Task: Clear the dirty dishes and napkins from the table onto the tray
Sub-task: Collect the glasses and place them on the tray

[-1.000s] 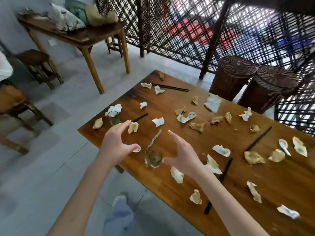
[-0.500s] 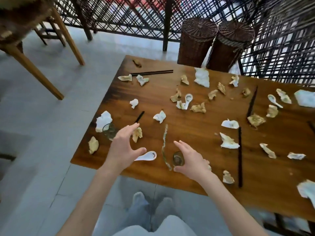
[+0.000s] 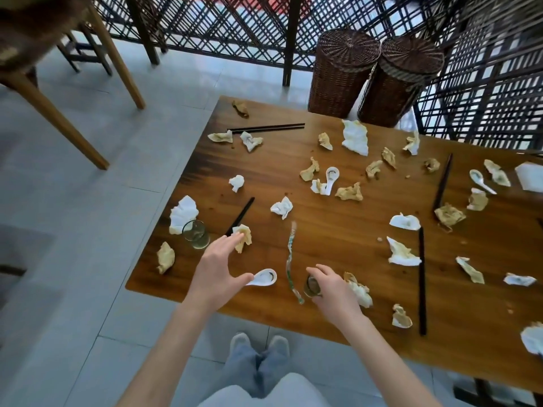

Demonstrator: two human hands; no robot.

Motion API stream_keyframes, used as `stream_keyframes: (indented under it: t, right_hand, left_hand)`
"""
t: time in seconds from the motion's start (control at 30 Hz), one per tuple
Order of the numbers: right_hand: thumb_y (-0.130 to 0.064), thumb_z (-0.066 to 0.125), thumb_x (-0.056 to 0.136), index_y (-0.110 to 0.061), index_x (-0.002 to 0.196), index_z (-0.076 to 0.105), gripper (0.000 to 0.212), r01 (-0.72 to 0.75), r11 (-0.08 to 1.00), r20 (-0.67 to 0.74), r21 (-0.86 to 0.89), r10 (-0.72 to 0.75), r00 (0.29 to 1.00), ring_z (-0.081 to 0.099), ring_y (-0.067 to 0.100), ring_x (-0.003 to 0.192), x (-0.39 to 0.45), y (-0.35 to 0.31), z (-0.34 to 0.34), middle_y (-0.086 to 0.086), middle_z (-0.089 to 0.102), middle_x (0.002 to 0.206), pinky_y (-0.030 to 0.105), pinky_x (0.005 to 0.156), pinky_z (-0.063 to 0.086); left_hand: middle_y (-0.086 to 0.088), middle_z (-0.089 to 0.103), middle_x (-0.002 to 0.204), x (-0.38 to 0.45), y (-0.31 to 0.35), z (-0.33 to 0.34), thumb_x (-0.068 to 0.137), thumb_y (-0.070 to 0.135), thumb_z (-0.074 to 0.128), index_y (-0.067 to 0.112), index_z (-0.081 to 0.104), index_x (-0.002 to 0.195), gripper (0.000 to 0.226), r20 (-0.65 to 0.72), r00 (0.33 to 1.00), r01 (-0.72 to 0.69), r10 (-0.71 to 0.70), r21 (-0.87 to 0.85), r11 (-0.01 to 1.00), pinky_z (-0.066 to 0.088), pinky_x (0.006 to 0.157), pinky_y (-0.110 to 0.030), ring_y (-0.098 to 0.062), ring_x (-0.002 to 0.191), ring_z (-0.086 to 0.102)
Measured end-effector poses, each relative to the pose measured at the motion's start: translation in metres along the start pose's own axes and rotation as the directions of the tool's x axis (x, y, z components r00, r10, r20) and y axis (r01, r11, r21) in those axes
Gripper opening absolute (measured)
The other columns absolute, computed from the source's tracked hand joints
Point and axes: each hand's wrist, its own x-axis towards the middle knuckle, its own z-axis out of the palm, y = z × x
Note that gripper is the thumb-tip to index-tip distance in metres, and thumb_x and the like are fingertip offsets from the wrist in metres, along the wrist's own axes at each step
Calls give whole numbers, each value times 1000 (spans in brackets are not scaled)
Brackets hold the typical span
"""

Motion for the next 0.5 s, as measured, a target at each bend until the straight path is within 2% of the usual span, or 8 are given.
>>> stream_keyframes:
  t: [0.23,0.4,0.5]
  right_hand:
    - [-9,71,79,-22,132,51,57,6,995,-28,96,-3,1000,53,15,116,4,1,-4,-3,52,132,22,91,49]
    - [-13,73,78,-22,131,52,58,-33,989,-98,145,47,994,54,13,113,9,-9,-17,-5,54,127,19,90,45]
    - [-18,74,77,-25,130,52,58,-55,986,-133,156,76,988,54,11,112,14,-23,-25,-7,54,127,19,85,47]
  left_hand:
    - [3,47,140,10,-11,2,67,30,84,22,44,138,83,-28,999,46,-46,23,999,37,104,-36,-17,133,38]
    - [-3,42,144,36,-38,-12,70,30,81,18,43,139,79,-79,989,137,-125,160,978,36,106,-39,-21,135,35]
    - [-4,40,146,55,-56,-22,72,31,80,18,41,140,80,-61,986,168,-158,231,958,37,104,-39,-24,134,34]
